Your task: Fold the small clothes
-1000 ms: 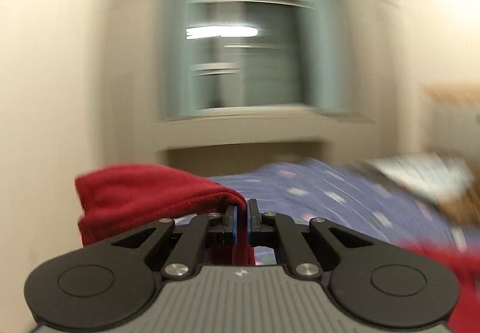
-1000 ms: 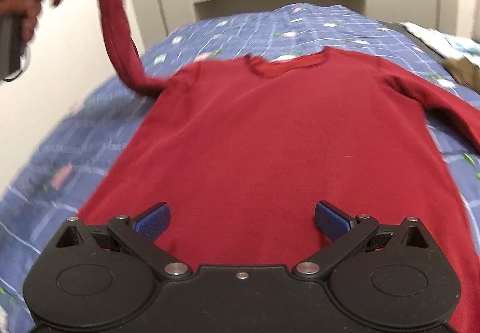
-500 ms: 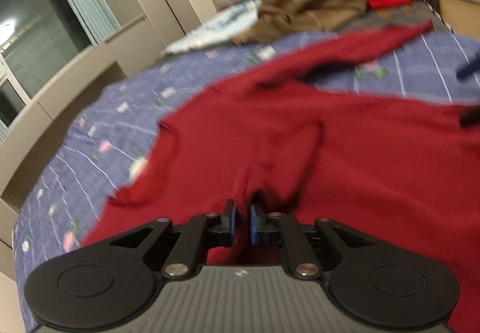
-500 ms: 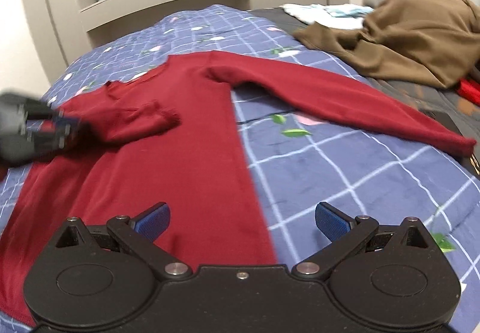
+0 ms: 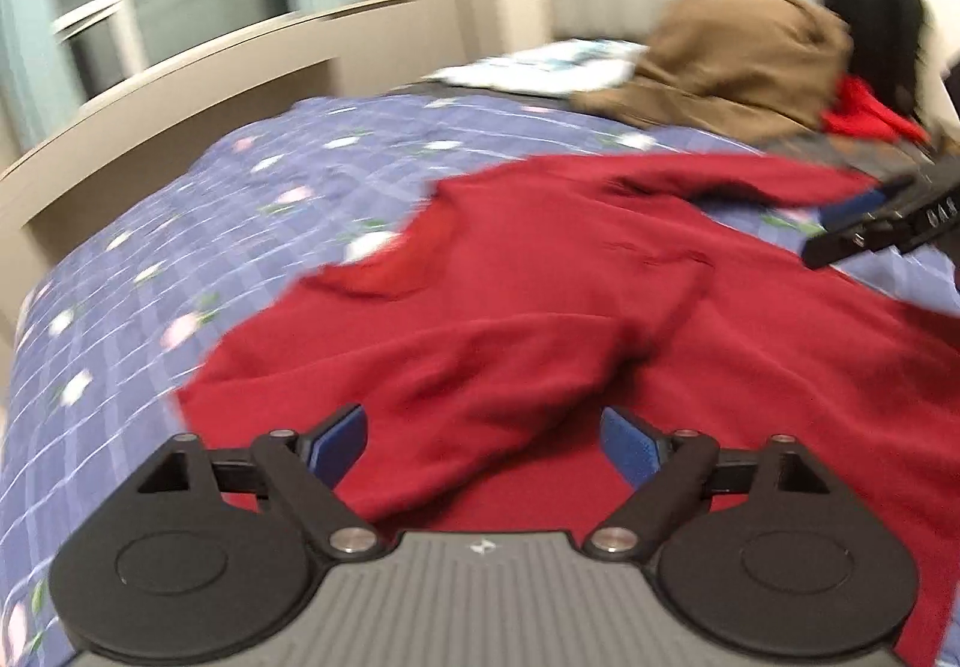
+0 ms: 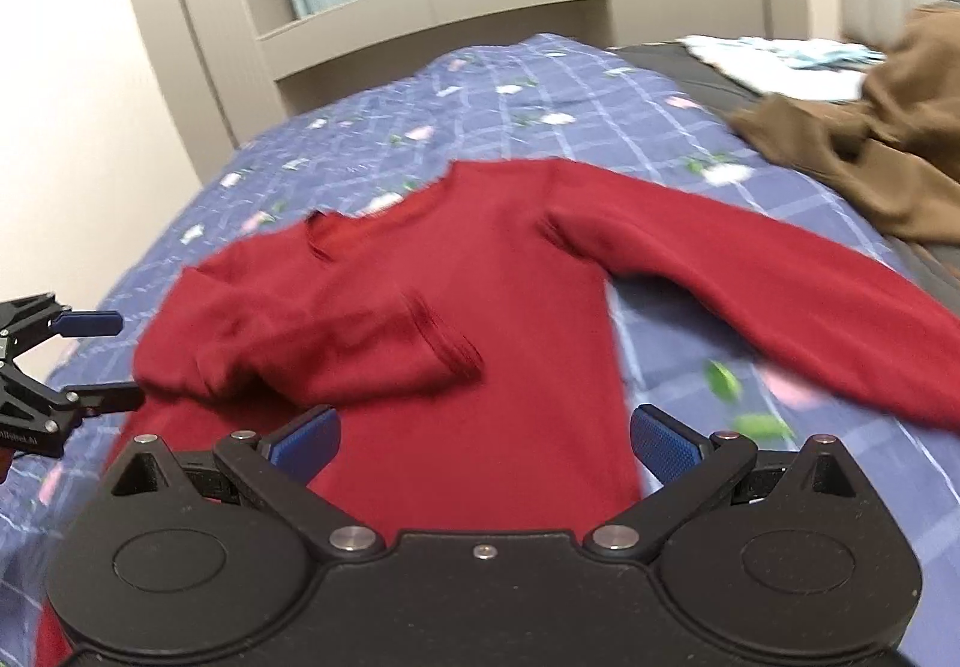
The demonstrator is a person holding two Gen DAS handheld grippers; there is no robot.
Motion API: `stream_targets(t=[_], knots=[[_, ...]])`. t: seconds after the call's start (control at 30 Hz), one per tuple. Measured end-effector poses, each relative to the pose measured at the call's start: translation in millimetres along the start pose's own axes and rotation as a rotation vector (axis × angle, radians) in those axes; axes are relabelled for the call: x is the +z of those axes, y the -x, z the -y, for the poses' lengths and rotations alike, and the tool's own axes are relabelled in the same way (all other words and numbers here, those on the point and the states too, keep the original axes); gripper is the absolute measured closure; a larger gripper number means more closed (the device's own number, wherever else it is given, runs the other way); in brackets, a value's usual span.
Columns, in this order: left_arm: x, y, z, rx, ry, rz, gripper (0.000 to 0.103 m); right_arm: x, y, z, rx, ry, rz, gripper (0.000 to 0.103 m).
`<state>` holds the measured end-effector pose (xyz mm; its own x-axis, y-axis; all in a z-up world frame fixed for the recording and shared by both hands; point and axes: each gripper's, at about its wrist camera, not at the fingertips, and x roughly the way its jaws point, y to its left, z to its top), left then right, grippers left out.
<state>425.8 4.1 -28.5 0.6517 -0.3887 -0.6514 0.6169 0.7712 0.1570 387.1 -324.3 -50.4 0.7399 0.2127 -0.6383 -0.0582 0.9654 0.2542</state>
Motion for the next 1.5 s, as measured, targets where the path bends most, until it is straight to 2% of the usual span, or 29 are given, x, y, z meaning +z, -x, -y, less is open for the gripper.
stream_targets(t=[0.1,0.13,0.17,0.2,0.33,0.43,0.5,0.57,0.6,0.83,0.87,0.9,0.93,0.97,1.07,1.13,1.17,1.2,1.27,1.4,1.5], knots=[[5.5,-1.0,-37.8,0.086,0.086,-0.009,0.008,20.3,-29.4,-0.4,0.089,-0.002,-0.008,0.001],[9.1,-3.4,-46.7,0.1,0.108,-0.011,0.008,25.9,-39.7,-0.6,0.108,-0.004,-0.017,0.003],[11.9,-5.0,-57.5,0.113,0.132,-0.01,0.008,31.1,-50.1,-1.2,0.125,-0.007,-0.031,0.01],[15.4,-8.2,-68.6,0.123,0.158,-0.01,0.008,36.2,-58.9,-1.6,0.144,-0.01,-0.043,0.014],[31.9,-28.6,-101.9,0.104,0.22,-0.018,0.008,52.9,-85.6,-9.3,0.23,0.017,-0.062,0.02],[44.2,-50.2,-115.7,0.073,0.246,-0.033,0.008,59.3,-98.2,-15.9,0.266,0.041,-0.093,0.047],[48.2,-61.1,-115.7,0.072,0.245,-0.042,0.008,58.5,-100.3,-19.6,0.259,0.075,-0.106,0.083],[50.2,-66.8,-113.1,0.065,0.245,-0.037,0.008,55.7,-95.4,-17.0,0.263,0.082,-0.1,0.099],[50.5,-67.3,-111.7,0.057,0.244,-0.032,0.008,54.3,-89.2,-14.7,0.273,0.079,-0.089,0.103],[41.7,-67.6,-103.5,0.045,0.224,-0.048,0.008,37.8,-19.3,-16.7,0.33,0.173,-0.014,0.101],[40.5,-67.4,-104.1,0.044,0.228,-0.052,0.008,36.6,-15.7,-17.6,0.312,0.179,-0.014,0.086],[38.4,-67.4,-104.5,0.043,0.238,-0.055,0.008,36.2,-15.6,-17.4,0.293,0.185,-0.011,0.065],[37.1,-67.2,-105.2,0.043,0.25,-0.059,0.008,37.5,-20.1,-16.6,0.276,0.189,-0.012,0.056],[35.9,-67.1,-105.8,0.043,0.262,-0.063,0.008,39.4,-25.9,-15.5,0.268,0.186,-0.017,0.051],[34.5,-62.4,-104.6,0.039,0.285,-0.069,0.008,51.2,-60.4,-16.0,0.254,0.174,-0.037,0.05],[35.4,-57.5,-103.3,0.046,0.272,-0.073,0.008,55.7,-85.1,-18.3,0.248,0.173,-0.064,0.05],[36.4,-55.1,-102.5,0.054,0.263,-0.075,0.008,57.3,-95.9,-19.3,0.255,0.165,-0.086,0.055],[37.5,-52.2,-101.9,0.062,0.255,-0.076,0.007,58.2,-104.8,-20.5,0.263,0.157,-0.11,0.073],[38.9,-46.1,-102.2,0.067,0.248,-0.073,0.007,57.3,-108.5,-26.2,0.261,0.18,-0.111,0.098],[39.9,-39.7,-105.6,0.072,0.245,-0.066,0.006,52.8,-73.6,-33.7,0.281,0.26,-0.038,0.1],[41.7,-44.3,-108.2,0.074,0.246,-0.07,0.006,43.8,-26.5,-40.0,0.322,0.342,0.019,0.1]])
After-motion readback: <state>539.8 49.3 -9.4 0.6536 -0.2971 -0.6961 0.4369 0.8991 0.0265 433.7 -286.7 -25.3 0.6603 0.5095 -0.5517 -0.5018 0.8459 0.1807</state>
